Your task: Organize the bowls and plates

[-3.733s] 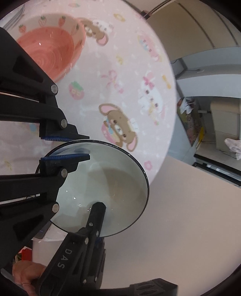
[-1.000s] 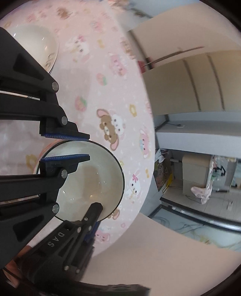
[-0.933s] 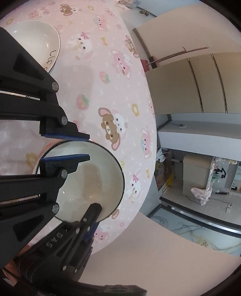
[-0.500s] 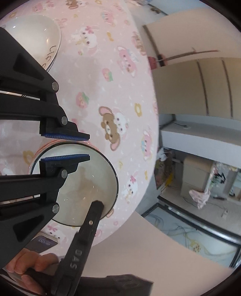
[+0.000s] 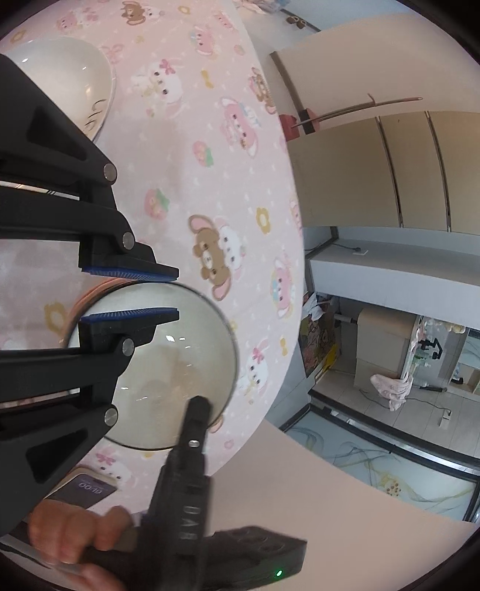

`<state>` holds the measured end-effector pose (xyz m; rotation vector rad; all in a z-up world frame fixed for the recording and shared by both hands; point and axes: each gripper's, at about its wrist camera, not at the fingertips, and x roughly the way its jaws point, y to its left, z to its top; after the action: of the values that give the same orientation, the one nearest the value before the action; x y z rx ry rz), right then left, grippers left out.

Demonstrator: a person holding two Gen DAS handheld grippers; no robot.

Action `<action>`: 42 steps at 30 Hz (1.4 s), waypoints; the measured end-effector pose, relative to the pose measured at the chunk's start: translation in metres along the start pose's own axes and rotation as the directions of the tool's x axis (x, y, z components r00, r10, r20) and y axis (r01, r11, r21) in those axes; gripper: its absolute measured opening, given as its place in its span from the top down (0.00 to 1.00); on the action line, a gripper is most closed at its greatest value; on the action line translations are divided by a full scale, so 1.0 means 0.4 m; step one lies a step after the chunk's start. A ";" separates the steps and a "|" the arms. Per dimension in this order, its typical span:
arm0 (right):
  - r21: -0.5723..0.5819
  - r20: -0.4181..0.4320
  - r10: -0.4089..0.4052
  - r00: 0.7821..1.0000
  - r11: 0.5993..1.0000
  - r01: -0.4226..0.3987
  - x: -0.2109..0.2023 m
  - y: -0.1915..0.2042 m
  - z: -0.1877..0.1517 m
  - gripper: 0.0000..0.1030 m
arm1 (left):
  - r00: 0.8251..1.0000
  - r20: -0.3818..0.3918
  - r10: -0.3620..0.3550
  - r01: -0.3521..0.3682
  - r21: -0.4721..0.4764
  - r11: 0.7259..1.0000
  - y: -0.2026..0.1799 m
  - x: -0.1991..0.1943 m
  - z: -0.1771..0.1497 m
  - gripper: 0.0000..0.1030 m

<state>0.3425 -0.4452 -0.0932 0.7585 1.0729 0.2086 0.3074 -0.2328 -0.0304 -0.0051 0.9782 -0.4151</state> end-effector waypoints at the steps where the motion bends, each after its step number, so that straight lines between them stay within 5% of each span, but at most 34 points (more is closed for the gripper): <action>1: 0.016 -0.003 0.018 1.000 1.000 -0.018 -0.001 -0.011 0.001 0.81 | 1.000 0.003 -0.003 0.003 0.003 1.000 -0.001 -0.004 -0.005 0.86; 6: 0.046 -0.019 0.037 0.999 0.998 -0.036 0.002 -0.018 -0.002 0.79 | 1.000 0.009 0.008 -0.008 0.007 1.000 0.002 -0.010 -0.004 0.86; 18: -0.057 0.032 -0.083 0.996 0.995 0.085 -0.045 0.034 -0.010 0.77 | 1.000 0.002 0.030 -0.030 -0.012 0.999 0.034 -0.031 -0.011 0.86; 22: -0.149 0.080 -0.164 0.983 0.973 0.174 -0.069 0.060 -0.025 0.99 | 0.999 -0.023 0.024 -0.023 0.019 1.000 0.023 -0.020 -0.018 0.86; 26: -0.185 0.092 -0.263 0.960 0.943 0.276 -0.042 0.061 -0.032 0.99 | 0.999 -0.027 0.022 -0.022 0.020 1.000 0.020 -0.018 -0.015 0.86; 29: -0.144 0.116 -0.168 0.979 0.972 0.184 -0.054 0.041 -0.031 0.99 | 1.000 0.006 0.003 -0.003 0.013 1.000 0.029 -0.028 -0.004 0.86; 31: -0.158 0.214 -0.030 0.976 0.985 0.065 -0.090 0.048 -0.039 0.99 | 0.997 0.056 -0.051 0.048 0.062 0.997 0.021 -0.040 0.003 0.86; 34: -0.333 0.274 -0.017 0.961 0.936 0.111 -0.099 0.104 -0.064 0.98 | 0.985 0.151 -0.080 0.050 0.189 0.981 -0.007 -0.068 0.001 0.86; 37: -0.372 0.265 -0.054 0.963 0.915 0.154 -0.075 0.111 -0.074 0.98 | 0.970 0.221 -0.097 0.049 0.213 0.976 -0.010 -0.093 -0.008 0.66; 38: -0.365 0.241 -0.049 0.969 0.921 0.138 -0.064 0.102 -0.070 0.98 | 0.965 0.247 -0.092 0.041 0.204 0.978 -0.006 -0.097 -0.010 0.44; 39: -0.357 0.225 -0.053 0.973 0.925 0.132 -0.054 0.094 -0.066 0.98 | 0.959 0.268 -0.092 0.040 0.193 0.980 -0.002 -0.101 -0.012 0.33; 42: -0.341 0.189 -0.025 0.982 0.936 0.089 -0.037 0.078 -0.055 0.98 | 0.962 0.261 -0.084 0.041 0.165 0.985 0.013 -0.090 -0.008 0.33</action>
<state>0.3228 -0.4197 -0.0681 0.4169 0.8516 0.2661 0.2889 -0.2150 -0.0042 0.0506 0.6782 -0.5349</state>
